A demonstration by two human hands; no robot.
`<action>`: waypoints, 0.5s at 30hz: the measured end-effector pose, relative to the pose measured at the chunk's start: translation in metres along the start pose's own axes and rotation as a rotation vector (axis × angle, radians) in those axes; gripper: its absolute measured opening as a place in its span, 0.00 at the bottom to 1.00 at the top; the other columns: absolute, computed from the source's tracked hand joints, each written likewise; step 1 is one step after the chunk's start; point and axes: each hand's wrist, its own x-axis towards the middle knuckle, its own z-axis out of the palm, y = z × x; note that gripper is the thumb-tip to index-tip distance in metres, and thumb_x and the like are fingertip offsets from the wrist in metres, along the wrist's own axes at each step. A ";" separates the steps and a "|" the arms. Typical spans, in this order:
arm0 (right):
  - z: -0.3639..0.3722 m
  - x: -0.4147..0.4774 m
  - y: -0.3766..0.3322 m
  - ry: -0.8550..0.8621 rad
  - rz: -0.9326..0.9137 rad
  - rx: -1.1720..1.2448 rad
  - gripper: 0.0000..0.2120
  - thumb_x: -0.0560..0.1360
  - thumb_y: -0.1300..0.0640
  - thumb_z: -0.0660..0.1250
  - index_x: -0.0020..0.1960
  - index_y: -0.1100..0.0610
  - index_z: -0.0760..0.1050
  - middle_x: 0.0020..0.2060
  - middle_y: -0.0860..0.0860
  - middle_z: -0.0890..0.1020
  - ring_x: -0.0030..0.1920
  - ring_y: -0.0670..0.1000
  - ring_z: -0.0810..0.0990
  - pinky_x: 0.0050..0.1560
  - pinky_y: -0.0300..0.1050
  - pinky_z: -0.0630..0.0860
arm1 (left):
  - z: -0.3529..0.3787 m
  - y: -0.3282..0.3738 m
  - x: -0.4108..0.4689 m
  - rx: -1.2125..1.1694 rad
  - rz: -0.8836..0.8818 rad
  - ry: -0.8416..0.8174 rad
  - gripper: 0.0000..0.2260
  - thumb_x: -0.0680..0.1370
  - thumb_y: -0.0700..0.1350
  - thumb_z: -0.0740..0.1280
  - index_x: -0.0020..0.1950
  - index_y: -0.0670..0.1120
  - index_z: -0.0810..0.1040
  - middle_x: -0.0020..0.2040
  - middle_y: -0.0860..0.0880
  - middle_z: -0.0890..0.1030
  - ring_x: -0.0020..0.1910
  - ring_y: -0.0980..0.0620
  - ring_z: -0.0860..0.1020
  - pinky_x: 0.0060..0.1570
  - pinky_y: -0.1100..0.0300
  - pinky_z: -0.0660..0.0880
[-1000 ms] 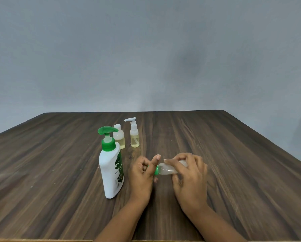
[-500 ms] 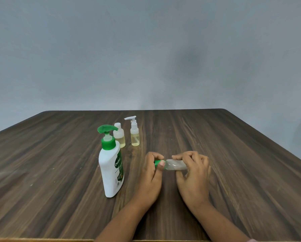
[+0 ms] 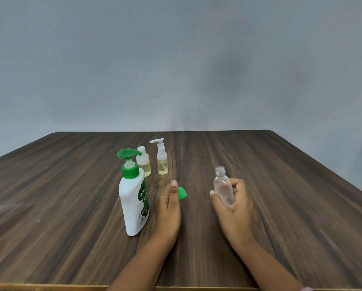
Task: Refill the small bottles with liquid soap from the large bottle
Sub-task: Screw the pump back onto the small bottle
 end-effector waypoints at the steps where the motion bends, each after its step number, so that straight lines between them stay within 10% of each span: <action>1: 0.001 0.000 0.001 -0.031 0.066 0.112 0.12 0.69 0.58 0.73 0.46 0.51 0.71 0.39 0.47 0.81 0.39 0.45 0.79 0.38 0.46 0.78 | 0.001 0.001 -0.001 -0.045 -0.023 -0.037 0.17 0.80 0.58 0.55 0.37 0.50 0.71 0.31 0.54 0.71 0.31 0.57 0.68 0.37 0.59 0.67; 9: 0.011 0.002 0.011 -0.381 0.129 0.497 0.25 0.61 0.58 0.79 0.53 0.55 0.71 0.48 0.58 0.82 0.51 0.54 0.81 0.46 0.44 0.78 | 0.001 0.004 -0.007 -0.219 -0.073 -0.376 0.10 0.79 0.49 0.59 0.54 0.44 0.68 0.42 0.50 0.79 0.41 0.56 0.77 0.41 0.63 0.74; 15: 0.010 0.022 0.030 -0.106 0.211 0.174 0.17 0.66 0.66 0.76 0.47 0.50 0.74 0.42 0.51 0.83 0.45 0.52 0.81 0.46 0.48 0.77 | 0.006 0.005 -0.005 -0.204 -0.109 -0.251 0.04 0.81 0.45 0.57 0.55 0.46 0.66 0.48 0.41 0.81 0.41 0.52 0.77 0.43 0.62 0.75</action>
